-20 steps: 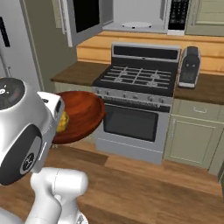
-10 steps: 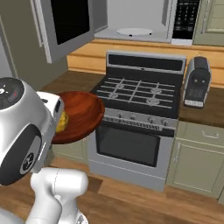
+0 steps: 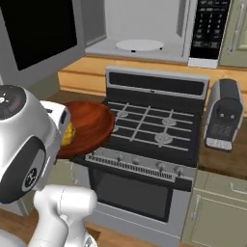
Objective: Pick the squash from the sink and place it in the bowl. Then pick the bowl and place it in the microwave. Then close the microwave door and press the start button.
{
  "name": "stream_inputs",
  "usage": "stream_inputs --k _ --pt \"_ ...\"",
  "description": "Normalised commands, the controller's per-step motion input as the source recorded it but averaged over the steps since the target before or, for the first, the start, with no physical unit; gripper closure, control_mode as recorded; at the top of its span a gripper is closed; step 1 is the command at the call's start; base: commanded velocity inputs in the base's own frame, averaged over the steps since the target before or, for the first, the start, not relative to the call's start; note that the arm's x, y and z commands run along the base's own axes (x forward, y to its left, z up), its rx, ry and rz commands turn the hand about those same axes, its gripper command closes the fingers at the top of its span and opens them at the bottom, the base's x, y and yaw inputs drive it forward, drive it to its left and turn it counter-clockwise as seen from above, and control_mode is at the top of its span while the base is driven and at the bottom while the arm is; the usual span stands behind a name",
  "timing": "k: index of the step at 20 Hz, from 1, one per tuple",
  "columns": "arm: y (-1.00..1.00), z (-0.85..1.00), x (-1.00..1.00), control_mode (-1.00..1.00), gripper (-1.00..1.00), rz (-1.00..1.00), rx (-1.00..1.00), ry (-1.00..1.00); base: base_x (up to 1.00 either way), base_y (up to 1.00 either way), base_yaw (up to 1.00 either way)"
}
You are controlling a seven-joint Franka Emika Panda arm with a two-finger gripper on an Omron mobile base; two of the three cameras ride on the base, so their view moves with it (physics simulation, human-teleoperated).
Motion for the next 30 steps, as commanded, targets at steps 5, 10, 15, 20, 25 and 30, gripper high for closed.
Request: stream_inputs --k 5,10,15,20,25,30 --pt "0.00 0.00 0.00 1.00 1.00 0.00 0.00 0.00 0.53 -0.31 0.29" --pt "0.00 0.00 0.00 1.00 1.00 0.00 0.00 0.00 0.06 -0.47 0.36" --pt "0.00 0.00 0.00 1.00 1.00 0.00 0.00 0.00 0.00 -0.59 0.23" --pt "0.00 0.00 0.00 1.00 1.00 0.00 0.00 0.00 0.10 -0.40 0.17" --pt "0.00 0.00 0.00 1.00 1.00 0.00 0.00 0.00 0.92 -0.14 0.05" --pt "0.00 0.00 0.00 1.00 1.00 0.00 0.00 0.00 0.71 -0.17 0.07"
